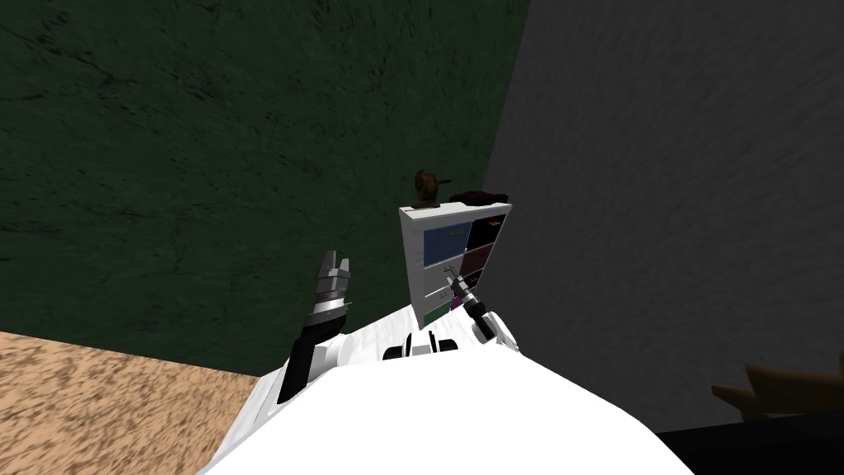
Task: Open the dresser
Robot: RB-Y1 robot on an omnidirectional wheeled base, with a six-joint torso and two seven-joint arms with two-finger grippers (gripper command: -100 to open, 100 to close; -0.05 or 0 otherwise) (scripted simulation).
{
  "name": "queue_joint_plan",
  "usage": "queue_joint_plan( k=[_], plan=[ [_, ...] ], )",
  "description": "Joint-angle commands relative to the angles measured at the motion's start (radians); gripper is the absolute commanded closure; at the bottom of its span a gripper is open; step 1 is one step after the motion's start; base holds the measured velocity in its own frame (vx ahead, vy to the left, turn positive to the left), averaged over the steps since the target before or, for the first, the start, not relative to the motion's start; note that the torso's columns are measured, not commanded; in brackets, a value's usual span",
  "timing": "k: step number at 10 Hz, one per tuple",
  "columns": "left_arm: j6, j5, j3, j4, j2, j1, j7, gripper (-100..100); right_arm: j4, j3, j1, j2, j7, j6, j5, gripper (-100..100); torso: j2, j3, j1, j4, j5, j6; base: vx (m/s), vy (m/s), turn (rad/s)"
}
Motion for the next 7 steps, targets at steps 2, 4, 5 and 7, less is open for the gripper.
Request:
queue_joint_plan(
  k=[2,4,5,7],
  plan=[
    [0.0,0.0,0.0,0.0,0.0,0.0,0.0,0,0.0,-0.003,0.0,0.08,0.011,-0.001,0.002,-100,0.0,0.0,0.0,0.0,0.0,0.0,0.006,0.016,-0.003],
    [0.0,0.0,0.0,0.0,0.0,0.0,0.0,0,-0.01,0.001,-0.023,0.059,-0.012,0.031,0.008,-100,0.0,0.0,-0.001,0.0,0.0,0.0,0.016,0.016,0.015],
    [0.0,0.0,0.0,0.0,0.0,0.0,0.0,0,-0.015,0.003,-0.032,0.054,-0.022,0.044,0.011,-100,-0.002,-0.001,0.001,0.0,0.0,0.0,0.057,0.043,0.03],
    [0.0,0.0,0.0,0.0,0.0,0.0,0.0,0,-0.001,-0.001,-0.004,0.07,0.008,0.004,0.003,100,0.0,0.0,0.0,0.0,0.0,0.0,-0.002,0.001,-0.016]
  ],
)
